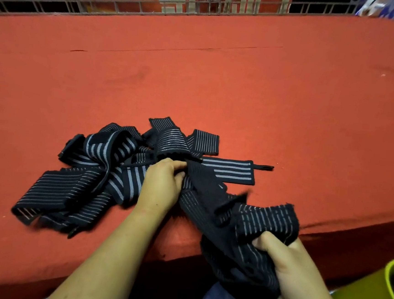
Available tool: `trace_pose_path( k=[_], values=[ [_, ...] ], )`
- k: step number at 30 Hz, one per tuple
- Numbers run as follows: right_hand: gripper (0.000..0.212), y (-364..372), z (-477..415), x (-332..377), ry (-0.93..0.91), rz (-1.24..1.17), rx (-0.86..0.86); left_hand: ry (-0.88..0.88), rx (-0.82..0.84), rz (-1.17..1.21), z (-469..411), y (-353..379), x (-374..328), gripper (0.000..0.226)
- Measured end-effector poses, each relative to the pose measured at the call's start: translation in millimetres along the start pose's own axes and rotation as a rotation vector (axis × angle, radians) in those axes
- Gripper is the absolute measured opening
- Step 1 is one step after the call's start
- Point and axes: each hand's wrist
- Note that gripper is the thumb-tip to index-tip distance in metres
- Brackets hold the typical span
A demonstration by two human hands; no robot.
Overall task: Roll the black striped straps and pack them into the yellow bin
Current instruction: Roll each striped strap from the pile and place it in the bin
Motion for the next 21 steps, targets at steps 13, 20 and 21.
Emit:
trace_pose_path(
  k=[13,20,21],
  values=[
    [0.015,10,-24,2,-0.240,0.521,-0.021,0.149,0.322,-0.249,4,2,-4,0.039],
    [0.019,40,-42,-6,-0.307,0.864,0.202,0.079,0.326,-0.007,13,-5,-18,0.024],
    [0.022,41,-40,-5,-0.318,0.884,0.181,0.046,0.337,0.058,15,-9,-20,0.024]
  ],
)
Point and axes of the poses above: each hand's wrist, its own z-axis away from the middle knuckle, its own y-axis out of the palm, x = y × z, and after that the axes turned 5 degrees about -y, right-handed
